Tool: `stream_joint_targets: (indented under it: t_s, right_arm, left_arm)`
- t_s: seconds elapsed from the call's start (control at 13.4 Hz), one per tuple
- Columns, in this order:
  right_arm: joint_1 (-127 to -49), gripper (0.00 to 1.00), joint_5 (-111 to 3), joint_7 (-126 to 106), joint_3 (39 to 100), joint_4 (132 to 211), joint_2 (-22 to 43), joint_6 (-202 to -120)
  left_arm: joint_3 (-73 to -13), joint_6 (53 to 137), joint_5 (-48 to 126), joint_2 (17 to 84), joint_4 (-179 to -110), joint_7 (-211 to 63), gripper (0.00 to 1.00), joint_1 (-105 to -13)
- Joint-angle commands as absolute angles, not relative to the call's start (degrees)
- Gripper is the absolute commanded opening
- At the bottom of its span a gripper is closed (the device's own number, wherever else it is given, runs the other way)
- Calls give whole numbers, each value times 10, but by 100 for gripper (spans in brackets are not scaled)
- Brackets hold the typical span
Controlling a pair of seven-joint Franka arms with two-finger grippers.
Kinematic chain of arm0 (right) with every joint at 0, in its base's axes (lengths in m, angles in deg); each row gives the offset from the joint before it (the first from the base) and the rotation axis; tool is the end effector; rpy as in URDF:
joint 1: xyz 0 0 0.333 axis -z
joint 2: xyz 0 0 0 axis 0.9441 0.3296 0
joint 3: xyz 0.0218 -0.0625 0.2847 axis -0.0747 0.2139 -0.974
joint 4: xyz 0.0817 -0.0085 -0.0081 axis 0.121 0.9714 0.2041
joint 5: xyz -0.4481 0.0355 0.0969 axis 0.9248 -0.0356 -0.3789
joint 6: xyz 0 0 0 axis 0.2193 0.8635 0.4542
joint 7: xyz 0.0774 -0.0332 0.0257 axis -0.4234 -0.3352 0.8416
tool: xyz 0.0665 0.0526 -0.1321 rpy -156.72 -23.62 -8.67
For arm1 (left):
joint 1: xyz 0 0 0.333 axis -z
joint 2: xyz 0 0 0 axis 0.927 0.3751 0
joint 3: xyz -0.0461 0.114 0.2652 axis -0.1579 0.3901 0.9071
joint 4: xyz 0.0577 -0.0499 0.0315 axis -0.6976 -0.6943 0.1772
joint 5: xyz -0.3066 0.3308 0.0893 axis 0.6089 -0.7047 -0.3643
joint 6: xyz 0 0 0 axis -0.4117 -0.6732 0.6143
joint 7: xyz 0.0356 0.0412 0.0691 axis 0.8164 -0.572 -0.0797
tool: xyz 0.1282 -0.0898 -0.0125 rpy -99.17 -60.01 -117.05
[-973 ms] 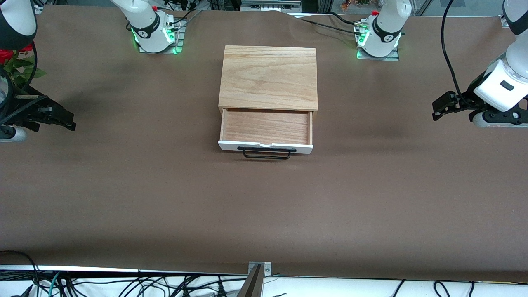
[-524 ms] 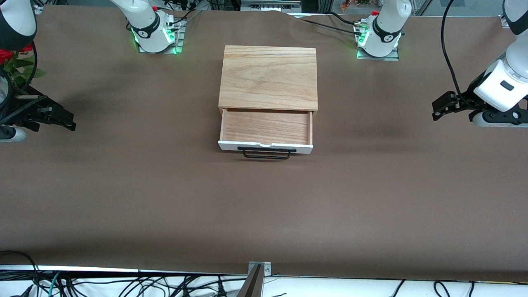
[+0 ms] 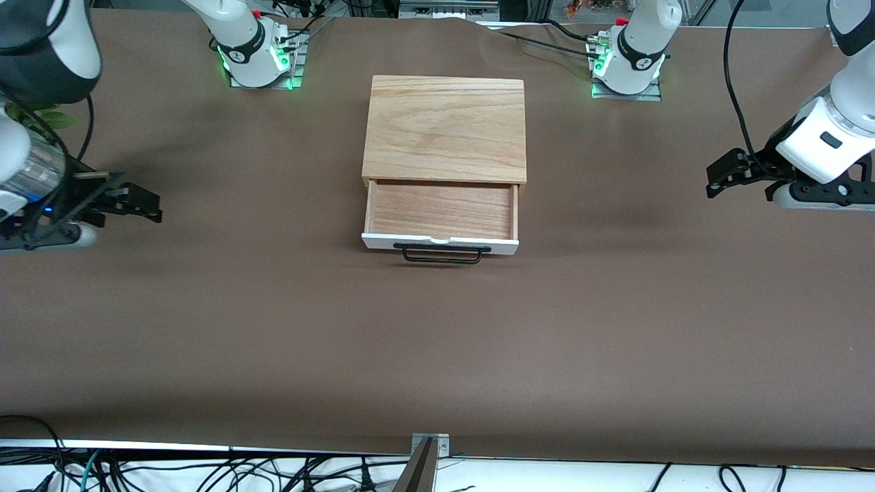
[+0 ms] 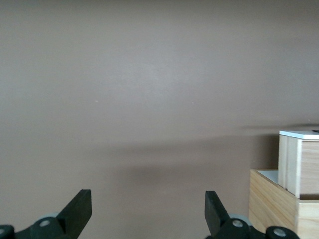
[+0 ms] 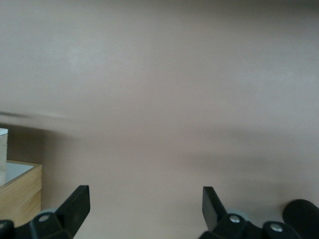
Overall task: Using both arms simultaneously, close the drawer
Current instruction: 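Move the right gripper and the left gripper toward the drawer front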
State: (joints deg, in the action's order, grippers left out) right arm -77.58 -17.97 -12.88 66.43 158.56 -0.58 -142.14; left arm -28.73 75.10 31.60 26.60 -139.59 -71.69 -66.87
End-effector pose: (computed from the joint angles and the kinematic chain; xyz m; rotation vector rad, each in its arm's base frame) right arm 0.6843 0.0606 0.4594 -3.1217 -0.1853 0.0446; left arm 0.6376 -0.0580 0.5033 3.1158 -0.0220 0.0227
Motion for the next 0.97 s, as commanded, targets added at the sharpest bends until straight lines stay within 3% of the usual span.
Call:
stream_joint_targets:
  t_s: [0.0, 0.37, 0.6, 0.9]
  right_arm:
    - [-790, 100, -217, -133, 664, 1584, 8, -1442]
    - [-832, 100, -264, -132, 664, 1583, 57, -1498]
    - [-860, 100, -293, -133, 664, 1583, 96, -1535]
    - [-893, 100, -366, -131, 664, 1583, 149, -1597]
  left_arm:
    - [-289, 748, 328, 260, -1402, -702, 100, -669]
    - [-295, 753, 364, 278, -1399, -701, 100, -663]
    - [-307, 764, 453, 352, -1377, -704, 100, -659]
    - [-335, 889, 504, 437, -1373, -711, 100, -618]
